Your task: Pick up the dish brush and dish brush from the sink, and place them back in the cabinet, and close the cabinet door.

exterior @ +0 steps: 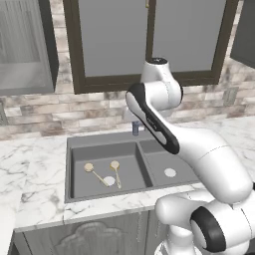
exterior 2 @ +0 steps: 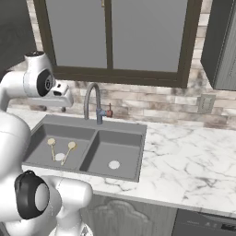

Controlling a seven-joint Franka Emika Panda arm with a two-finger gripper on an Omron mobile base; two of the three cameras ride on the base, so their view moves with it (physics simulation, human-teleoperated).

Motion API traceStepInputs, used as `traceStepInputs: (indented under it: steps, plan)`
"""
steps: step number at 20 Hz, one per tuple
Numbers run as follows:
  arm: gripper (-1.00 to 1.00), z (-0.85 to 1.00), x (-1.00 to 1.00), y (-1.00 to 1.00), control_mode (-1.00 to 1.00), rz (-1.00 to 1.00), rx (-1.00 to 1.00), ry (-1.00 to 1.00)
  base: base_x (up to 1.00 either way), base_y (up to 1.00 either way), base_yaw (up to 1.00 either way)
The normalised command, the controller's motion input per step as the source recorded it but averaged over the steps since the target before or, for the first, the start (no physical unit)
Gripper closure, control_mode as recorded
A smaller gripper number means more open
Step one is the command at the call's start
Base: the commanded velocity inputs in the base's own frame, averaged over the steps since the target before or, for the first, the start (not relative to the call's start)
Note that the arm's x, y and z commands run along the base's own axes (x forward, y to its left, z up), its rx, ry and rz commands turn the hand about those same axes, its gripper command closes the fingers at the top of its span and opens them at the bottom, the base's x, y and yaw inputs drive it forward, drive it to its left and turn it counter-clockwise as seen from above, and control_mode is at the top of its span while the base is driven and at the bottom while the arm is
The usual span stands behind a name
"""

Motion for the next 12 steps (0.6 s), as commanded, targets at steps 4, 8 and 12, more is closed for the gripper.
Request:
traceStepInputs:
  steps: [4, 8, 12]
  plan:
    - [-1.00, -0.31, 0.05, 0.30, -1.00, 0.00, 0.03, 0.00, 0.00, 0.00, 0.00]
    - [-1.00, -0.45, 0.16, 0.28, -1.00, 0.00, 0.02, 0.00, 0.00, 0.00, 0.00]
    - [-1.00, -0.46, 0.16, 0.23, -1.00, 0.00, 0.01, 0.00, 0.00, 0.00, 0.00]
